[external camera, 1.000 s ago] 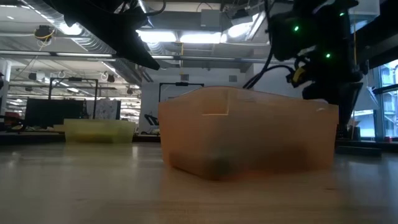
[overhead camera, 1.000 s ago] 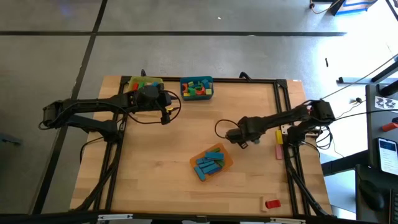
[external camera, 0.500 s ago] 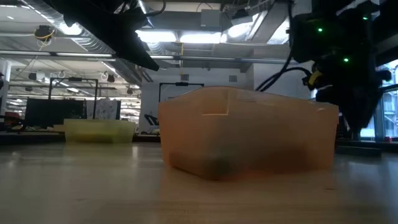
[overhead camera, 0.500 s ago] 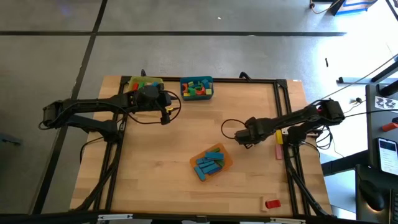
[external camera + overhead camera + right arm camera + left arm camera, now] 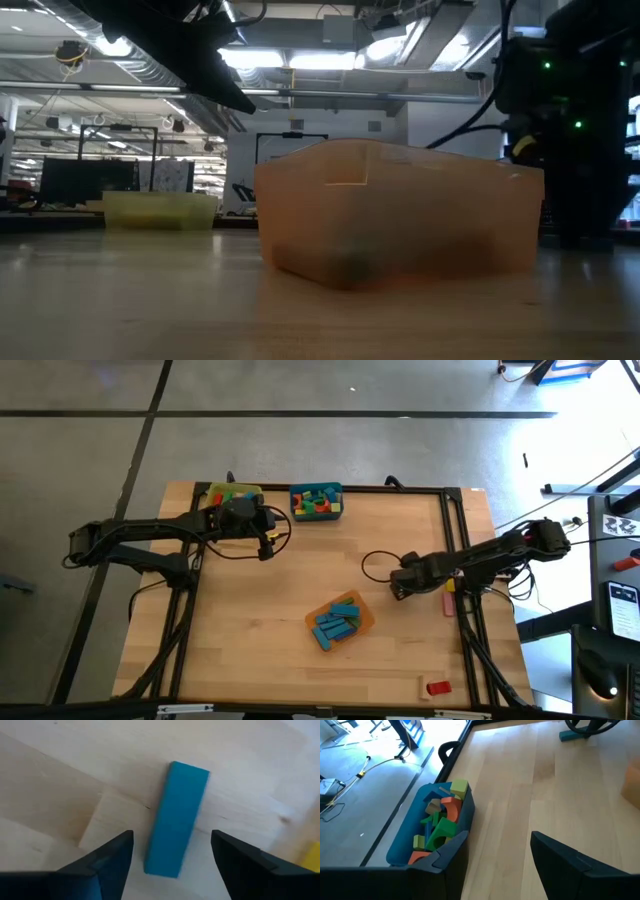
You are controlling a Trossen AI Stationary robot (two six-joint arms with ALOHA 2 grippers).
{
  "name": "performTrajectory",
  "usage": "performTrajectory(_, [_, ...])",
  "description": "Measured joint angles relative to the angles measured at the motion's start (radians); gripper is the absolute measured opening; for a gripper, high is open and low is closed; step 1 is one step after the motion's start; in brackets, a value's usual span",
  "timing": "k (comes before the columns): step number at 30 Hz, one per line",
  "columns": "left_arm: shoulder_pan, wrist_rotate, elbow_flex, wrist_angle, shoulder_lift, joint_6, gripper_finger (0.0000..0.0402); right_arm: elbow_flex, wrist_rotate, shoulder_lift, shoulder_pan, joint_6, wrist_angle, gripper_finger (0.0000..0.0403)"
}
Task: Sort blocks by size
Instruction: Put the blue rectangular block into the orange bin
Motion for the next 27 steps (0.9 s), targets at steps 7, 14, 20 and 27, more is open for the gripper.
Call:
performTrajectory(7, [0.000,0.000,0.000,0.002,0.000,0.000,0.0196,-0.045,0.010,-0.003,0.001,0.001,0.084,0.0268])
performTrajectory(14, [0.000,0.000,0.000,0.002,0.000,0.000,0.0196,-0.046,0.011,-0.002,0.001,0.001,0.086,0.0268])
performTrajectory(20, [0.000,0.000,0.000,0.002,0.000,0.000,0.0196,-0.046,0.010,0.000,0.001,0.001,0.098,0.0226])
performTrajectory(27, [0.000,0.000,0.000,0.002,0.000,0.000,0.0196,-0.046,0.027,0.001,0.001,-0.003,0.114,0.0140])
